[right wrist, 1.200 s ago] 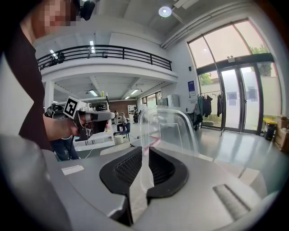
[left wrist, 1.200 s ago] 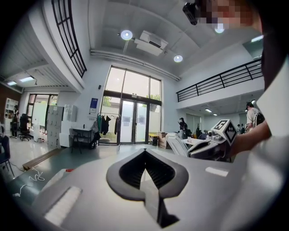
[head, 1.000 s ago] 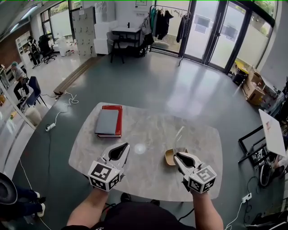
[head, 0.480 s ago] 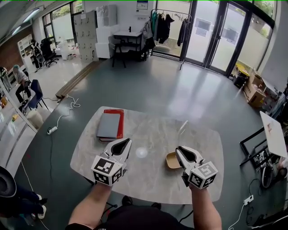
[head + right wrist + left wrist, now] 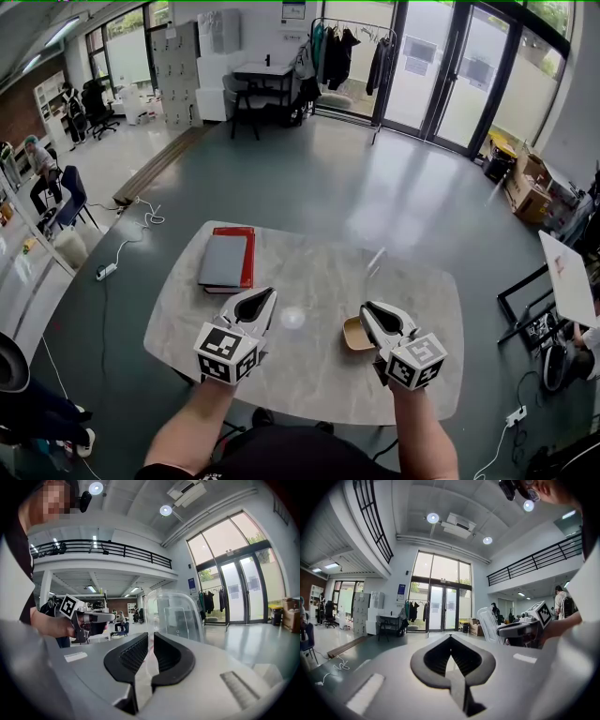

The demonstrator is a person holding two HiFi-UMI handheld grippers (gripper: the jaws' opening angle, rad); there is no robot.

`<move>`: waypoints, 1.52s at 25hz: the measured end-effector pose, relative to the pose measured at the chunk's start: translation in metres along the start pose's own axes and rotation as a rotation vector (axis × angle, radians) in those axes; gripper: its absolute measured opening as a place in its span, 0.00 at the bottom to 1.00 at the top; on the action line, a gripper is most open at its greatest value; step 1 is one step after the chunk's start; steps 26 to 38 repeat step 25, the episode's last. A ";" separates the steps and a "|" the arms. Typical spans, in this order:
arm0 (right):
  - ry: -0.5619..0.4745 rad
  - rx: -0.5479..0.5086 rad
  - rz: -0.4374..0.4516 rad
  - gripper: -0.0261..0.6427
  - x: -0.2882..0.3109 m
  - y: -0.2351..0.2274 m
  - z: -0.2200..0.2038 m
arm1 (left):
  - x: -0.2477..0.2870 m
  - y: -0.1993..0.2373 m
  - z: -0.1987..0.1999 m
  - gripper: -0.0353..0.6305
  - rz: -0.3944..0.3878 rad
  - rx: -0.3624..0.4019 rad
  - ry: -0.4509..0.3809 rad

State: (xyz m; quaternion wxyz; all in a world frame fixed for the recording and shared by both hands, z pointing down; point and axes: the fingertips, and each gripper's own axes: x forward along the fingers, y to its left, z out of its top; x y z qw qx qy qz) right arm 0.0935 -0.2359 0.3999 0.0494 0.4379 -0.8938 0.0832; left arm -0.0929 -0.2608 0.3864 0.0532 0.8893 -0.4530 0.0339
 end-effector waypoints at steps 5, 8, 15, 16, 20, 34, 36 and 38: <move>0.013 0.003 0.003 0.11 -0.001 -0.002 -0.010 | 0.000 -0.003 -0.007 0.05 -0.002 -0.005 0.010; 0.020 0.003 0.007 0.11 0.000 -0.002 -0.011 | 0.001 -0.004 -0.007 0.05 -0.002 -0.005 0.013; 0.021 -0.013 0.008 0.11 0.000 -0.004 -0.009 | 0.004 -0.005 -0.008 0.05 0.001 -0.001 0.012; 0.023 -0.013 0.010 0.11 0.001 -0.005 -0.010 | 0.005 -0.004 -0.008 0.05 0.002 -0.001 0.011; 0.025 -0.012 0.012 0.11 0.003 -0.007 -0.011 | 0.007 -0.003 -0.006 0.05 0.002 0.001 0.007; 0.021 -0.012 0.014 0.11 0.000 -0.005 -0.009 | 0.005 -0.005 -0.005 0.05 0.005 0.007 0.012; 0.021 -0.012 0.014 0.11 0.000 -0.005 -0.009 | 0.005 -0.005 -0.005 0.05 0.005 0.007 0.012; 0.021 -0.012 0.014 0.11 0.000 -0.005 -0.009 | 0.005 -0.005 -0.005 0.05 0.005 0.007 0.012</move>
